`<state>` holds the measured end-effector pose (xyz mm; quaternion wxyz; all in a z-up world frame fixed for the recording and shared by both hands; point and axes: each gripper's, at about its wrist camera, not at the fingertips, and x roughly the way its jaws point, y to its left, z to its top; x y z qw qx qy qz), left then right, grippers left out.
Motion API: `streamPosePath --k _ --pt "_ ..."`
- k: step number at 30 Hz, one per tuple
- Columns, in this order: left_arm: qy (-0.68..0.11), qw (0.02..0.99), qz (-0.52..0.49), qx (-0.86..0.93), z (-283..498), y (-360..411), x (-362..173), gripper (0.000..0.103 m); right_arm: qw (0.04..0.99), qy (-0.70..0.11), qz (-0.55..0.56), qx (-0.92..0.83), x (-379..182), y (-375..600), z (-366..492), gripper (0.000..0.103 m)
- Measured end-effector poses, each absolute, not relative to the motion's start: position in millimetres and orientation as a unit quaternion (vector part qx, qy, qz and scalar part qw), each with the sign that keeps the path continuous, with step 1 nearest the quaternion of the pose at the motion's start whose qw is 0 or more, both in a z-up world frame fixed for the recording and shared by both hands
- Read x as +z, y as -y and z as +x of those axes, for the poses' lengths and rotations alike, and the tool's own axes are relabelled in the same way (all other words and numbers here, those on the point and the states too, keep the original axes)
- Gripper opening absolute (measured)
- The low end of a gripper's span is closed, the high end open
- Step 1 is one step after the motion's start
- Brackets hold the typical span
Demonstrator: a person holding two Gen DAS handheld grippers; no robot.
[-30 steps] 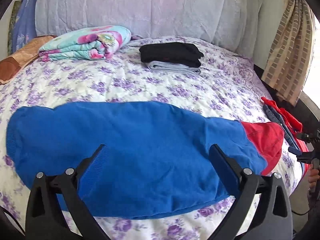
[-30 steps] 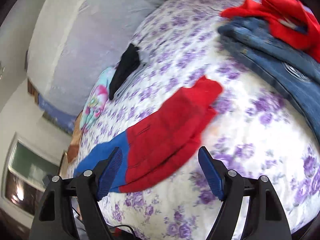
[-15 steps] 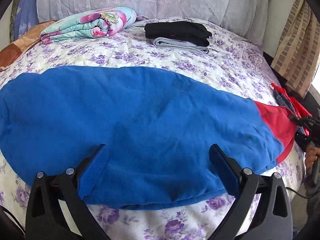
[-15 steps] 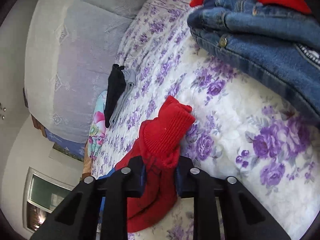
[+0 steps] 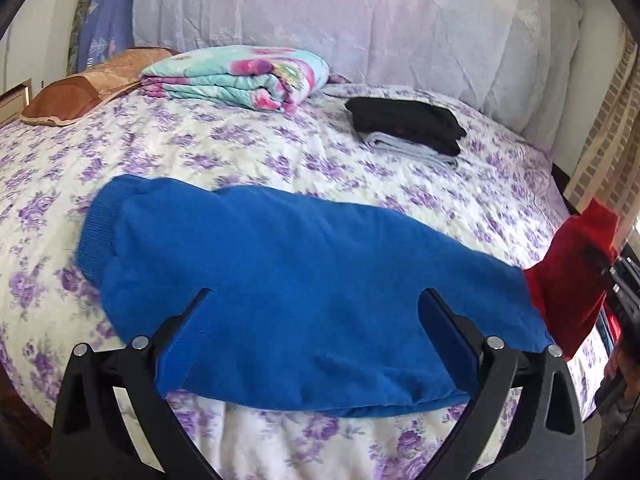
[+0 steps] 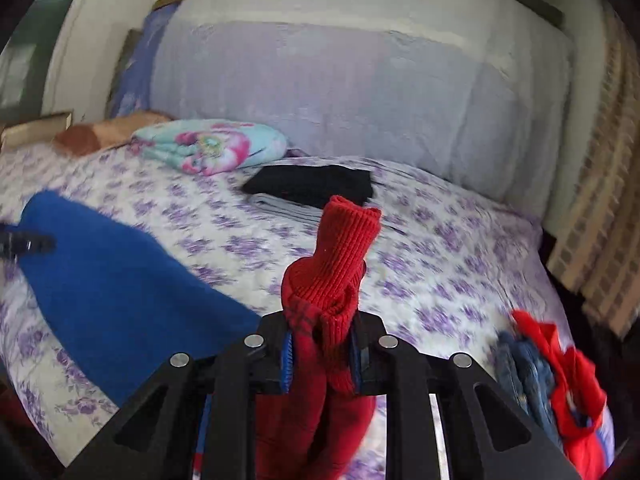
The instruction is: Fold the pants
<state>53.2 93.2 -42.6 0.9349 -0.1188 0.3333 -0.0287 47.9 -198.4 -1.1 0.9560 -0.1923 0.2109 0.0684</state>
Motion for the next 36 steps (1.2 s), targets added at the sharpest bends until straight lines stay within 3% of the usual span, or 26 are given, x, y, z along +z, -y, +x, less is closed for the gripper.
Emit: streamPosePath --k 3,6,8,9,12,15,17,22,28,30,32,33,36 --pt "-0.326 0.935 -0.137 -0.008 48.5 -116.0 -38.1 0.098 0.92 -0.233 -0.291 0.122 -38.6 122.4 57.4 0.021" --pt "-0.329 0.932 -0.152 0.003 44.0 -131.8 -38.9 0.098 0.874 -0.274 -0.373 0.15 -80.6 77.7 58.2 0.034" --pt "-0.331 0.931 -0.153 0.003 43.2 -137.3 -39.9 0.098 0.878 -0.255 -0.367 0.17 -70.3 76.9 43.2 0.059" --pt "-0.331 0.931 -0.152 0.005 43.8 -138.5 -40.5 0.098 0.887 -0.259 -0.327 0.197 -57.0 86.2 38.4 0.061" --pt "-0.332 0.93 -0.157 0.003 46.2 -140.9 -44.8 0.098 0.913 -0.268 -0.172 0.255 -10.4 129.4 32.4 0.06" --pt "-0.339 0.927 -0.158 0.0 50.4 -138.9 -51.2 0.098 0.944 -0.265 -0.071 0.182 10.7 176.1 49.3 0.056" --pt "-0.346 0.925 -0.155 0.001 52.2 -136.3 -55.3 0.098 0.949 -0.279 -0.077 0.122 2.5 188.2 68.6 0.047" --pt "-0.351 0.925 -0.148 0.007 53.2 -134.3 -56.6 0.098 0.909 -0.371 -0.129 0.14 -59.3 154.6 95.7 0.049" --pt "-0.356 0.921 -0.157 0.013 52.8 -144.1 -59.0 0.098 0.92 -0.346 -0.116 0.147 -48.7 157.6 90.4 0.048" --pt "-0.356 0.919 -0.168 0.009 51.8 -148.8 -58.7 0.098 0.933 -0.313 -0.108 0.141 -36.1 159.1 83.8 0.052" --pt "-0.355 0.919 -0.173 0.008 49.7 -150.7 -57.3 0.098 0.92 -0.343 -0.115 0.154 -46.1 152.9 91.3 0.065" --pt "-0.353 0.919 -0.175 0.009 48.0 -151.8 -55.7 0.098 0.9 -0.38 -0.13 0.166 -62.7 146.7 97.9 0.066" --pt "-0.341 0.921 -0.19 0.011 40.3 -160.2 -48.1 0.098 0.904 -0.373 -0.114 0.173 -65.6 151.6 97.8 0.069"
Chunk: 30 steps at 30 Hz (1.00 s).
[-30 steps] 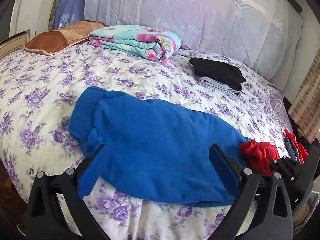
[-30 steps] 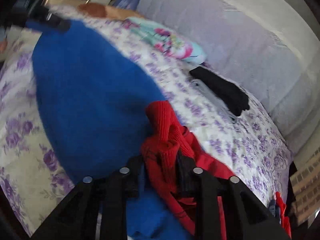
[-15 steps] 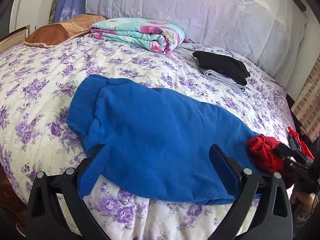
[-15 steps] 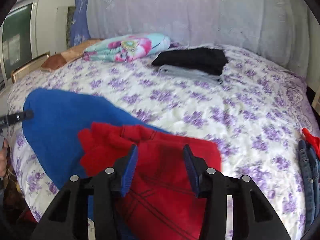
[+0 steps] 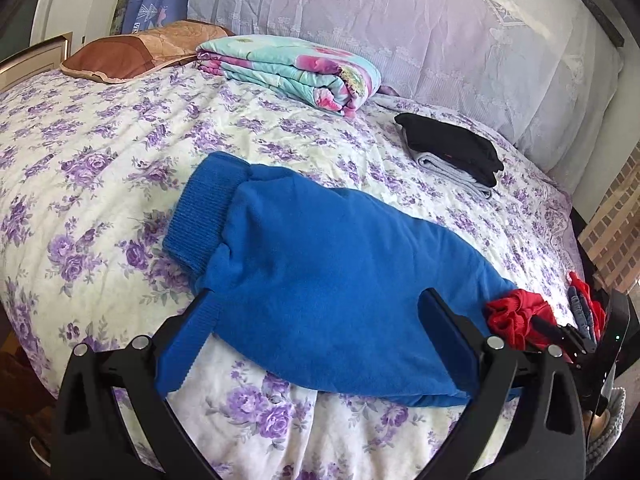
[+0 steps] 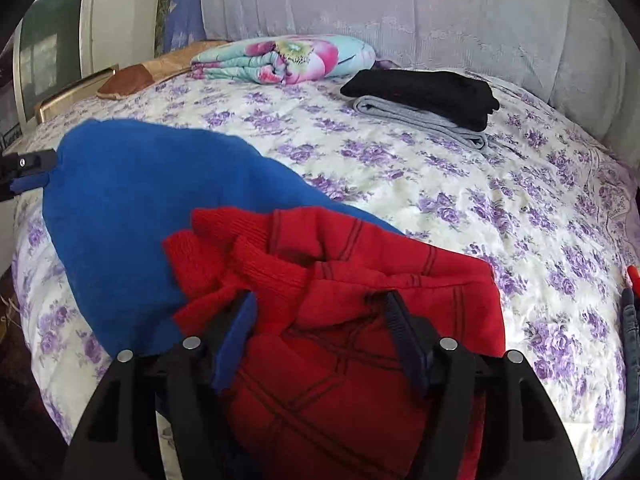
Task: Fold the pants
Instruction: 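Fold the blue pants hem with the left tool toward the waistband while the right tool holds the red top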
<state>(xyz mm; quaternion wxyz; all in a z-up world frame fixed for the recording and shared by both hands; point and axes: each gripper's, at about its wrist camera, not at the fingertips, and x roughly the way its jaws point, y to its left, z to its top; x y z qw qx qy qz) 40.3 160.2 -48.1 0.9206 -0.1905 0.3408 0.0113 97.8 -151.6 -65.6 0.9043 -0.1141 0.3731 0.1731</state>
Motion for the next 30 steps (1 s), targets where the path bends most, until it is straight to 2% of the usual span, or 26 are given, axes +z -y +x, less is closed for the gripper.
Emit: streamPosePath --k 4,12,30 --pt "-0.327 0.919 -0.215 0.042 31.0 -184.3 -40.9 0.098 0.904 -0.379 -0.065 0.186 -67.4 166.3 102.3 0.079" --pt "-0.358 0.88 -0.308 0.047 54.2 -226.9 -78.5 0.098 0.904 -0.381 -0.069 0.182 -68.3 165.4 102.8 0.083" --pt "-0.329 0.922 -0.167 0.117 85.5 -177.0 -70.1 0.098 0.903 -0.384 -0.067 0.183 -69.8 165.8 103.9 0.085"
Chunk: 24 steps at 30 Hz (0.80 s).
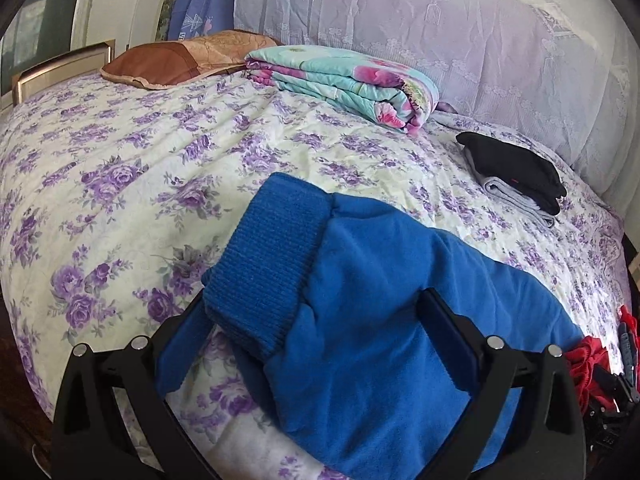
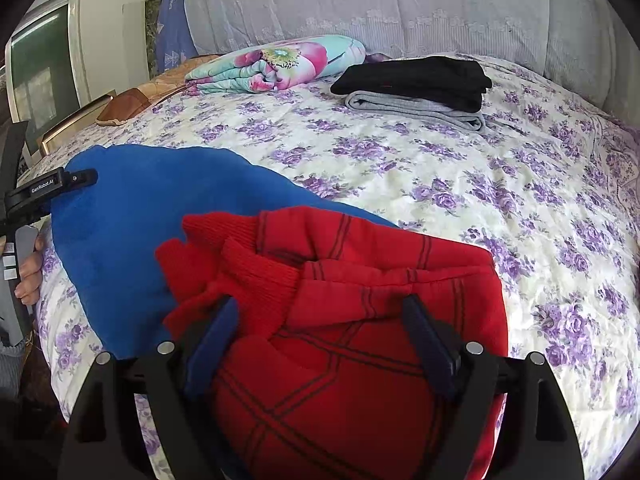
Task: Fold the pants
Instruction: 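Fold the blue pants hem with the left tool toward the waistband while the right tool holds the red top, then grasp the folded blue pants with the left tool and lift them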
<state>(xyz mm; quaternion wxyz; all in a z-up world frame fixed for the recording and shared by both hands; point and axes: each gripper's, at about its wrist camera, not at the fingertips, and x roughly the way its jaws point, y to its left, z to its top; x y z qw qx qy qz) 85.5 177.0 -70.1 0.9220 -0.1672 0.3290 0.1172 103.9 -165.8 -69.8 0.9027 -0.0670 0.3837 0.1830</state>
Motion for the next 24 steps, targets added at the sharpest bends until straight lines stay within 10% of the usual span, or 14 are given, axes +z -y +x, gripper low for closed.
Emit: streamPosePath --k 18,24 --pt "-0.338 0.916 -0.198 0.085 84.8 -183.8 -76.5 0.097 0.903 -0.383 -0.067 0.184 -70.0 166.0 104.3 0.086" --pt "-0.332 0.897 -0.291 0.013 82.4 -217.2 -87.9 0.075 0.903 -0.383 -0.067 0.183 -69.4 166.5 104.4 0.086"
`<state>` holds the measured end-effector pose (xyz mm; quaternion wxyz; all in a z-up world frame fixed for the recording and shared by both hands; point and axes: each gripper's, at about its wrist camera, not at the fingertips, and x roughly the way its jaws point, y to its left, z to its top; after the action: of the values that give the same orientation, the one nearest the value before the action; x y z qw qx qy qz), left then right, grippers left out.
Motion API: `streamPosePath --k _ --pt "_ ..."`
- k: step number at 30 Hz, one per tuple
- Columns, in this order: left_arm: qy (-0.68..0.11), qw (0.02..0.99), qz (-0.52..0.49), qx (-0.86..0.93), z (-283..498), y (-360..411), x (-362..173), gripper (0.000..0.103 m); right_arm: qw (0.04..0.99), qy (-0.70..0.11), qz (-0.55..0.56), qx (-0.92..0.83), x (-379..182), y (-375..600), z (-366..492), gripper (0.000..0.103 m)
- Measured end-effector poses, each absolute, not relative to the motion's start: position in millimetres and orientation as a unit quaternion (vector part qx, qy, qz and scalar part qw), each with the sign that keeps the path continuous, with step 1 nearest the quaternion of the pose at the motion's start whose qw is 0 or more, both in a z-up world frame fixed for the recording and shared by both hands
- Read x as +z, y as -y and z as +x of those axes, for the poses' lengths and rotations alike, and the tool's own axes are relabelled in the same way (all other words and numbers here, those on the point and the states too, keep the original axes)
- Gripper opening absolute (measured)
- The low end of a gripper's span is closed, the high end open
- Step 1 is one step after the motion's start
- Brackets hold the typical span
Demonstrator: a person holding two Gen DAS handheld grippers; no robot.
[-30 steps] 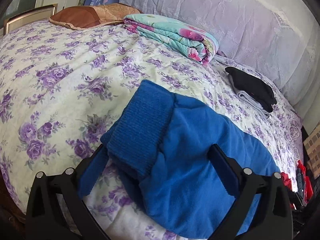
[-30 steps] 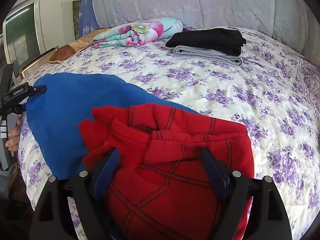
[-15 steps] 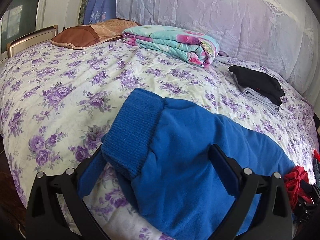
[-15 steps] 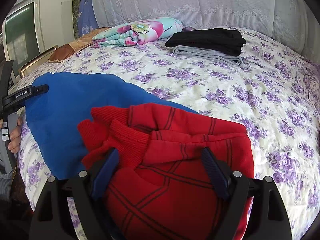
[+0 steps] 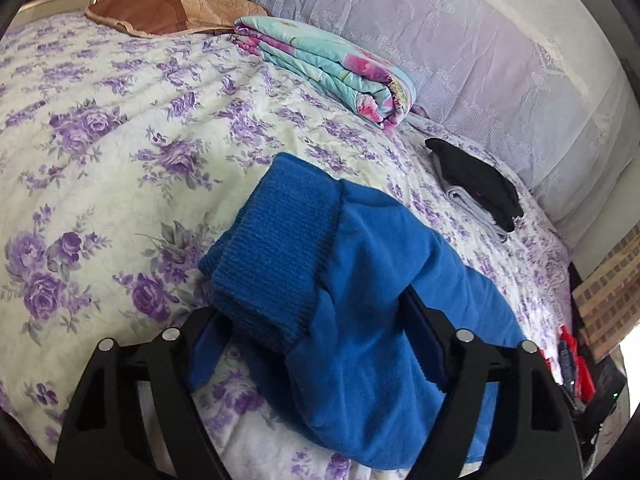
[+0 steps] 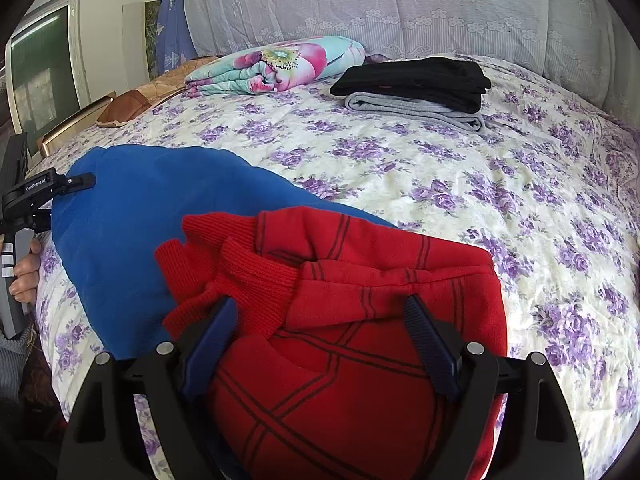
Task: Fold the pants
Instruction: 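Grasp the folded blue pants with the left tool and lift them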
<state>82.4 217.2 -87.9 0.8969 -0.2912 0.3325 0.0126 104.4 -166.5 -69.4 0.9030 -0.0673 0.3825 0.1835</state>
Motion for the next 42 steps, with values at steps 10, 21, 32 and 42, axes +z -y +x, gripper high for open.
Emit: streamPosePath --k 10,21,32,42 --pt "-0.307 0.859 -0.402 -0.077 72.7 -248.8 -90.2 0.077 0.903 -0.382 -0.056 0.188 -68.2 169.2 103.8 0.089" --pt "-0.264 0.845 -0.451 -0.114 80.8 -253.9 -95.3 0.073 0.902 -0.384 -0.053 0.189 -68.1 169.7 104.2 0.09" --pt "-0.271 0.836 -0.467 -0.099 75.7 -262.3 -105.4 0.046 0.905 -0.378 -0.049 0.19 -67.3 170.3 101.8 0.09" --pt "-0.267 0.862 -0.425 -0.068 64.0 -253.2 -79.3 0.033 0.942 -0.253 -0.062 0.211 -4.8 168.5 60.9 0.09"
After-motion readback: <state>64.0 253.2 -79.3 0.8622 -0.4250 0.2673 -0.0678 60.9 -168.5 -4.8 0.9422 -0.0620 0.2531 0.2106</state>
